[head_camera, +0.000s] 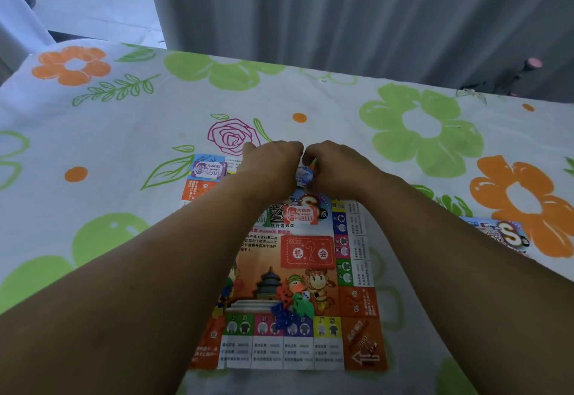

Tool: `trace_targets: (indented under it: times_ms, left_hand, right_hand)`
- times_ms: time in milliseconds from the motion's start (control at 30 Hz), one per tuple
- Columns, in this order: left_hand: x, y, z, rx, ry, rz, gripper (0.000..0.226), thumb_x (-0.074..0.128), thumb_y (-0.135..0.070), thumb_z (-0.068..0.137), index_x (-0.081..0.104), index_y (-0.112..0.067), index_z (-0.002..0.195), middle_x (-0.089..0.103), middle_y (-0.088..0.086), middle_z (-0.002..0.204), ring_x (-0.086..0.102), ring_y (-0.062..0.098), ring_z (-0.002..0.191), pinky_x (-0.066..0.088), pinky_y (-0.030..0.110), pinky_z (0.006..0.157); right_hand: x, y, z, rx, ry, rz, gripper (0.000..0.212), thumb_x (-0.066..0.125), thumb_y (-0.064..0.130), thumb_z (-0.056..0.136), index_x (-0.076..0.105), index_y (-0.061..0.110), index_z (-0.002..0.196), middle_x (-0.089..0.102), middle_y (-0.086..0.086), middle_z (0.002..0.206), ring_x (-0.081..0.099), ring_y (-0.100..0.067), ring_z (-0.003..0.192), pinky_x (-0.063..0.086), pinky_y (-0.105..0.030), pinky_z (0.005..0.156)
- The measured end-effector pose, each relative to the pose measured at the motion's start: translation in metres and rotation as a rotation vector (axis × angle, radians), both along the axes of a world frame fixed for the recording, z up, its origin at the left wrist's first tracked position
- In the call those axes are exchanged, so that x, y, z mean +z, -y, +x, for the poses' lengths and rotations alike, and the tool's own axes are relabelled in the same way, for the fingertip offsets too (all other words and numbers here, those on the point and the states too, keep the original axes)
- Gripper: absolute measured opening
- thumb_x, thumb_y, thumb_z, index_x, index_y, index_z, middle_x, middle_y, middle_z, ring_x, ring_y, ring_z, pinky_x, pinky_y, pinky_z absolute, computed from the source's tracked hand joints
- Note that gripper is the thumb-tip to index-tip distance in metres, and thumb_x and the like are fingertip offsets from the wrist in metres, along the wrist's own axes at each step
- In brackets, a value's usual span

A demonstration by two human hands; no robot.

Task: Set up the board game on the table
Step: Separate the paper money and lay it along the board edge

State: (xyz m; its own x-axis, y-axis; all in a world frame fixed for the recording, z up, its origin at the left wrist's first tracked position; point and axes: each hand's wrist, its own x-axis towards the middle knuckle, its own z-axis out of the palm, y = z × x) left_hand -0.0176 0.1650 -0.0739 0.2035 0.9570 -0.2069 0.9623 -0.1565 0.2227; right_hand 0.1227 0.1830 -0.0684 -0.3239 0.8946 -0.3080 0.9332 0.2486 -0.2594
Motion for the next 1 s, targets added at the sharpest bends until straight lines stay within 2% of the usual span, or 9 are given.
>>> trace_targets:
  times_ms: [133,400,533,733,1000]
  left_hand:
    - [-0.0008,0.0,-0.0006,0.012,0.026,-0.004,0.049,0.07,-0.018,0.088,0.05,-0.022,0.133,0.065,0.0,0.127,0.056,0.026,0.122,0.032,0.049,0.106]
    - [0.0,0.0018,-0.0013,-0.004,-0.013,0.035,0.045,0.067,-0.018,0.089,0.051,-0.022,0.131,0.066,-0.002,0.125,0.057,0.026,0.121,0.03,0.049,0.108]
    - [0.0017,0.0021,-0.0005,-0.005,-0.025,0.042,0.045,0.067,-0.018,0.088,0.051,-0.023,0.13,0.065,-0.002,0.125,0.058,0.025,0.12,0.033,0.046,0.105]
    - [0.0022,0.002,-0.0016,0.012,-0.008,0.04,0.05,0.071,-0.028,0.086,0.052,-0.022,0.131,0.064,0.001,0.125,0.059,0.026,0.117,0.041,0.041,0.097]
    - [-0.0006,0.0009,0.0012,0.029,0.047,0.028,0.046,0.07,-0.017,0.085,0.055,-0.019,0.128,0.066,0.002,0.121,0.062,0.026,0.112,0.05,0.04,0.09]
  right_hand:
    - [0.0004,-0.0001,-0.0002,0.012,-0.013,-0.017,0.043,0.079,0.026,0.078,0.062,0.024,0.118,0.055,0.004,0.106,0.057,-0.021,0.093,0.051,-0.036,0.081]
    - [-0.0035,-0.0015,0.0006,-0.021,-0.012,-0.018,0.031,0.08,0.024,0.078,0.059,0.026,0.102,0.062,0.001,0.111,0.06,-0.022,0.096,0.054,-0.039,0.083]
    - [-0.0017,-0.002,0.0002,-0.033,-0.005,-0.029,0.037,0.081,0.023,0.075,0.057,0.024,0.104,0.063,-0.001,0.109,0.061,-0.022,0.093,0.055,-0.04,0.081]
    - [-0.0008,-0.0011,-0.0015,-0.025,-0.009,-0.023,0.04,0.084,0.038,0.07,0.06,0.024,0.098,0.063,0.002,0.101,0.062,-0.02,0.087,0.055,-0.04,0.079]
    - [-0.0012,-0.0009,0.0009,-0.005,-0.007,-0.017,0.03,0.078,0.021,0.08,0.061,0.023,0.105,0.06,0.0,0.113,0.059,-0.024,0.098,0.053,-0.04,0.086]
